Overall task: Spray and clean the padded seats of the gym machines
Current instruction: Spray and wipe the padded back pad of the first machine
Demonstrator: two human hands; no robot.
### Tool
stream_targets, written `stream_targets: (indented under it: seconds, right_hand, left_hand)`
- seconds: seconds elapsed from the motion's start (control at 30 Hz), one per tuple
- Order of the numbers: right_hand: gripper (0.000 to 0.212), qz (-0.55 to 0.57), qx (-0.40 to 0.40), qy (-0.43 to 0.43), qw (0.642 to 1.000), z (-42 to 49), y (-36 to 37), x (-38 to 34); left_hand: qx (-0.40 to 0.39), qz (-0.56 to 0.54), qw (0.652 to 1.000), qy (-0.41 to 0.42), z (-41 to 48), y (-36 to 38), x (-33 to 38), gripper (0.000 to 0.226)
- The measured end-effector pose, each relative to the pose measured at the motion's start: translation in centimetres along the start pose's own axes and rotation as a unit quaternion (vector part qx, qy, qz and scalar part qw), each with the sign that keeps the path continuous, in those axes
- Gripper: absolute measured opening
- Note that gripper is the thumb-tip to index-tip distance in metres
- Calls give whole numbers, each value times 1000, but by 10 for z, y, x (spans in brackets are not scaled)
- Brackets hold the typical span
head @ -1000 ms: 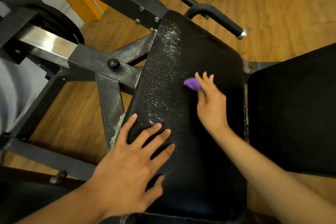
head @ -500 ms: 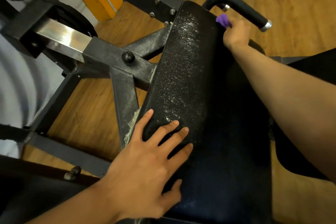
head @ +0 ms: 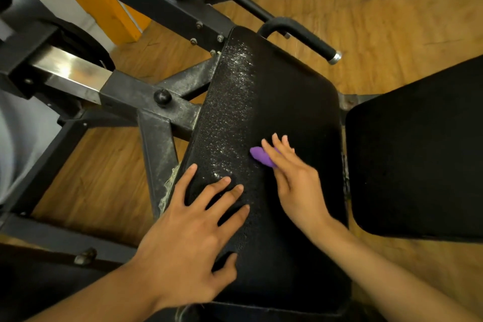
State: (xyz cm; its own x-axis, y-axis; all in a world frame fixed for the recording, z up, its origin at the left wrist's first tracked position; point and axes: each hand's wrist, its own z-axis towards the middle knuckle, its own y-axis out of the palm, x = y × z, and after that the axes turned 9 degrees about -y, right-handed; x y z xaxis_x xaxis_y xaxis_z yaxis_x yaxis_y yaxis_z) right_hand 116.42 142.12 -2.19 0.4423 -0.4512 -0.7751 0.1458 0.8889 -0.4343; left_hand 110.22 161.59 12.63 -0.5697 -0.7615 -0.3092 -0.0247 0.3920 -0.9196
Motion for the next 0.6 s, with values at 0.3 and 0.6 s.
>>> stream_targets:
  seconds: [0.3,0.6]
  right_hand:
    - [55,-84,62,104,989,194,-2,87]
    - [36,-39,127,202,970,261,-17,93]
  left_hand:
    - [1,-5,1000,1,3,4,-2,70]
    - [4,-16,1000,1,3,4,-5,68]
